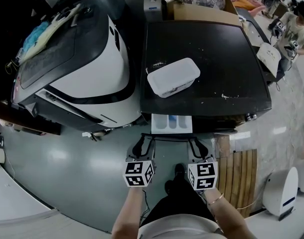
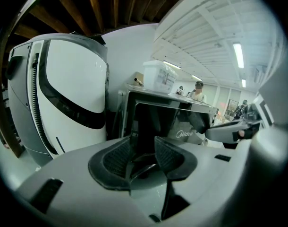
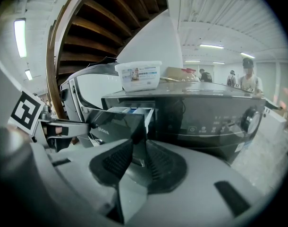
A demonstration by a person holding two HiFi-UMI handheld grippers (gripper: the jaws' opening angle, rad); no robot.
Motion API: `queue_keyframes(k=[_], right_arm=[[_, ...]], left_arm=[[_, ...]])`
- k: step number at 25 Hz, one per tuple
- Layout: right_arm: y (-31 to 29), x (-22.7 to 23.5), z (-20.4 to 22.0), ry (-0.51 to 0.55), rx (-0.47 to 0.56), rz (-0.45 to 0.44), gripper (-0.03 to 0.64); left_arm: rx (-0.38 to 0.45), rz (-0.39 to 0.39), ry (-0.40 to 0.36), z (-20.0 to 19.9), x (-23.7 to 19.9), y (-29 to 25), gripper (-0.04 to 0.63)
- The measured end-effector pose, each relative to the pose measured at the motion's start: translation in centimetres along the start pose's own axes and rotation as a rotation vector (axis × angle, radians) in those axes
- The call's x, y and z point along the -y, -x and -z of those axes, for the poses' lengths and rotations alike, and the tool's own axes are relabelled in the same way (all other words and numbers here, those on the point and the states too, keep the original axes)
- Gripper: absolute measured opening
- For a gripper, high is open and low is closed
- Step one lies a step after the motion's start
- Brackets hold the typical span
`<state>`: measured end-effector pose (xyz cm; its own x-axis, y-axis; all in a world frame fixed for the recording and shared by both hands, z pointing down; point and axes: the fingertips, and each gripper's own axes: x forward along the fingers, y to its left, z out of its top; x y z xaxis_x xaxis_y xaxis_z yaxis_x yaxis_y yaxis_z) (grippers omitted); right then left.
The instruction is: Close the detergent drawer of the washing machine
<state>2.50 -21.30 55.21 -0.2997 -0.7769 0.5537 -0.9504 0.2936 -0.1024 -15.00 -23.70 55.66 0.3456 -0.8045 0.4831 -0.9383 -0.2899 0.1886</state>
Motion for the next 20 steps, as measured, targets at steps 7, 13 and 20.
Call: queue_keyframes(k=[7,13,20], right_arm=[[-0.8,0.4,-0.6,0.005,0.003,-0.006,0.091],[-1.5,0.7,-1.2,0.005,0.003,-0.004,0.091],[-2.2,1.0,-1.7,0.005,0.007,0.004,0.091]], left_arm=[[0.003,-0.002,0.001,-0.6,-0.3,-0.9,0.149],[0.005,0.0,0.0,-1.1,-0.4,-1.6,0.147],[0.009,0.006,0.001,-1.6,-0.7,-2.3,0.149]])
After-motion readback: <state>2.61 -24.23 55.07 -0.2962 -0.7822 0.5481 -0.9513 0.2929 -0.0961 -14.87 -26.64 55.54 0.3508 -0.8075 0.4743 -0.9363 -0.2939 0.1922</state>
